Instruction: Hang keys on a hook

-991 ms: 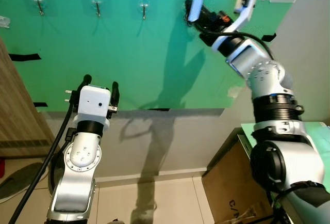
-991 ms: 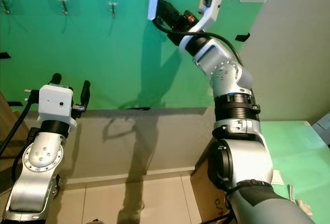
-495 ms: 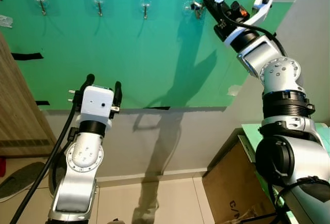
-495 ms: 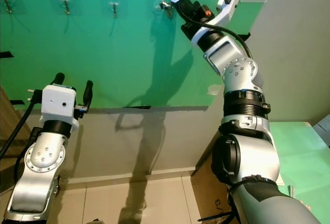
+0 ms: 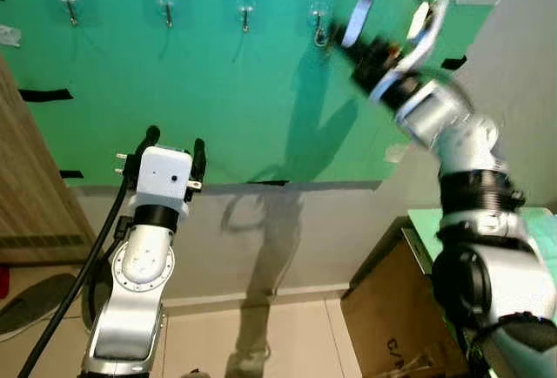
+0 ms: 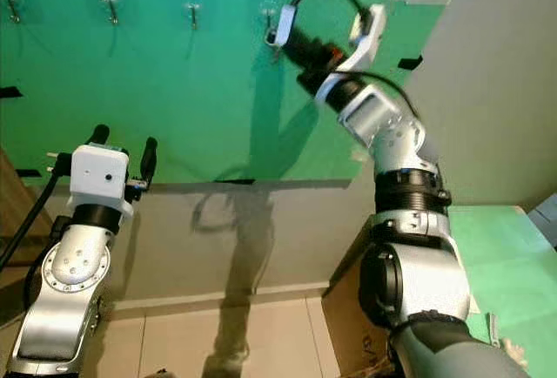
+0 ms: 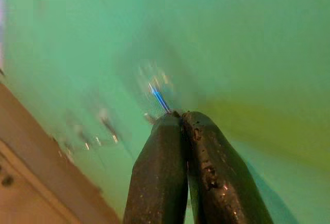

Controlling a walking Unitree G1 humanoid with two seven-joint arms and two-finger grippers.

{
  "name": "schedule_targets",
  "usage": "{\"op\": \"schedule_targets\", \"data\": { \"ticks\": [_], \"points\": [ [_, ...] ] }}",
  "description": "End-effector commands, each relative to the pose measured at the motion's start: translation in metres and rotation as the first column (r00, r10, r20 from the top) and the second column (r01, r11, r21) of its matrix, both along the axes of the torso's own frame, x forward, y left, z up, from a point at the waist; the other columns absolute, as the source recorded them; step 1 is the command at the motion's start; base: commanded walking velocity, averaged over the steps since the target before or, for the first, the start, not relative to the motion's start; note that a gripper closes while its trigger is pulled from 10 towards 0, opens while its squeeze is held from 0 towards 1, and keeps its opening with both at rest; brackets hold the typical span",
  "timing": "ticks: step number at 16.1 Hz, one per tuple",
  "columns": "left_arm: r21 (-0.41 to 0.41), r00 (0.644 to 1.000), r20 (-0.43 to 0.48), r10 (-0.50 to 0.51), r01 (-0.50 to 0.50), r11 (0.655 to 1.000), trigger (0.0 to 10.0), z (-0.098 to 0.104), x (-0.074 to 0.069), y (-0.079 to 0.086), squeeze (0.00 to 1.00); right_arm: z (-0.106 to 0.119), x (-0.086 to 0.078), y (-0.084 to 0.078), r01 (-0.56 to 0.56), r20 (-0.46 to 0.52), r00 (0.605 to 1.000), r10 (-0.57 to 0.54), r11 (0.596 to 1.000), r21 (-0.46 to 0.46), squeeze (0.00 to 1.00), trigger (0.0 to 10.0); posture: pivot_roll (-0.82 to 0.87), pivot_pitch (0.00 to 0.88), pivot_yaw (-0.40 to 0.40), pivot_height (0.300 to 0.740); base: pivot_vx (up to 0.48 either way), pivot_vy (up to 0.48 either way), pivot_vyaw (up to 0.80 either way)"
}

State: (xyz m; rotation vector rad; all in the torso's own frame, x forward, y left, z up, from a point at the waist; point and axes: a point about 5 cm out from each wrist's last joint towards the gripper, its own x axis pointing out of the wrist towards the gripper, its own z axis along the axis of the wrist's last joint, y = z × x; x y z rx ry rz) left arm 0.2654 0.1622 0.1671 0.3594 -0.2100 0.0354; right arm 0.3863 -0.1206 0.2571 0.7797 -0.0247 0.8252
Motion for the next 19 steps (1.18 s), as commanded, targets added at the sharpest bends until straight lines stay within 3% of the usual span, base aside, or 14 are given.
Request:
{"op": "schedule_targets", "data": {
  "ticks": [1,6,8,9,10,11,12,14,17,19],
  "points": [
    [0.003,1.0,0.014,-0.017,0.017,1.0,10.0,0.003,-0.003,-0.005,0.0,0.003,-0.002,-0.001,-0.002,0.022,1.0,0.003,0.999,-0.036,0.0,0.0,0.21,0.0,-0.144,0.74,0.0,0.0,0.0],
    [0.002,1.0,0.009,-0.017,0.017,1.0,10.0,0.002,-0.003,-0.005,0.0,-0.014,-0.005,0.003,0.003,-0.014,1.0,-0.004,0.997,-0.08,0.0,0.0,0.2,0.0,-0.138,0.74,0.0,0.0,0.0],
    [0.003,1.0,0.008,-0.019,0.018,1.0,10.0,0.002,-0.003,-0.005,0.0,-0.02,-0.002,0.003,0.065,-0.005,0.998,-0.067,0.986,-0.155,0.0,0.0,0.2,0.0,-0.137,0.74,0.0,0.0,0.0],
    [0.003,1.0,0.008,-0.018,0.018,1.0,10.0,0.002,-0.002,-0.005,0.0,-0.021,-0.001,0.002,0.089,0.001,0.996,-0.09,0.98,-0.176,0.0,4.6,0.2,0.0,-0.137,0.74,0.0,0.0,0.0],
    [0.003,1.0,0.008,-0.019,0.019,1.0,10.0,0.002,-0.002,-0.005,0.0,-0.021,0.0,-0.002,0.165,0.048,0.986,-0.159,0.963,-0.214,1.0,10.0,0.2,0.0,-0.137,0.74,0.0,0.0,0.0],
    [0.003,1.0,0.008,-0.019,0.019,1.0,10.0,0.002,-0.002,-0.005,0.0,-0.02,0.001,-0.004,0.186,0.061,0.982,-0.177,0.96,-0.208,1.0,10.0,0.2,0.0,-0.137,0.74,0.0,0.0,0.0],
    [0.002,1.0,0.008,-0.019,0.019,1.0,10.0,0.002,-0.003,-0.006,0.0,-0.01,0.0,-0.014,0.353,0.219,0.927,-0.303,0.904,-0.242,1.0,10.0,0.2,0.0,-0.138,0.74,0.0,0.0,0.0],
    [0.001,1.0,0.008,-0.02,0.02,1.0,10.0,0.002,-0.003,-0.006,0.0,-0.002,-0.006,-0.013,0.466,0.399,0.854,-0.333,0.831,-0.304,1.0,10.0,0.2,0.0,-0.139,0.74,0.0,0.0,0.0],
    [0.0,1.0,0.008,-0.019,0.019,1.0,10.0,0.001,-0.003,-0.006,0.0,-0.004,-0.012,-0.011,0.512,0.455,0.82,-0.347,0.801,-0.312,1.0,10.0,0.19,0.0,-0.142,0.74,0.0,0.0,0.0],
    [-0.001,1.0,0.004,-0.02,0.02,1.0,10.0,0.0,-0.004,-0.006,0.0,-0.011,-0.019,-0.015,0.583,0.504,0.771,-0.389,0.749,-0.314,1.0,10.0,0.19,0.0,-0.147,0.74,0.0,0.0,0.0]
  ]
}}
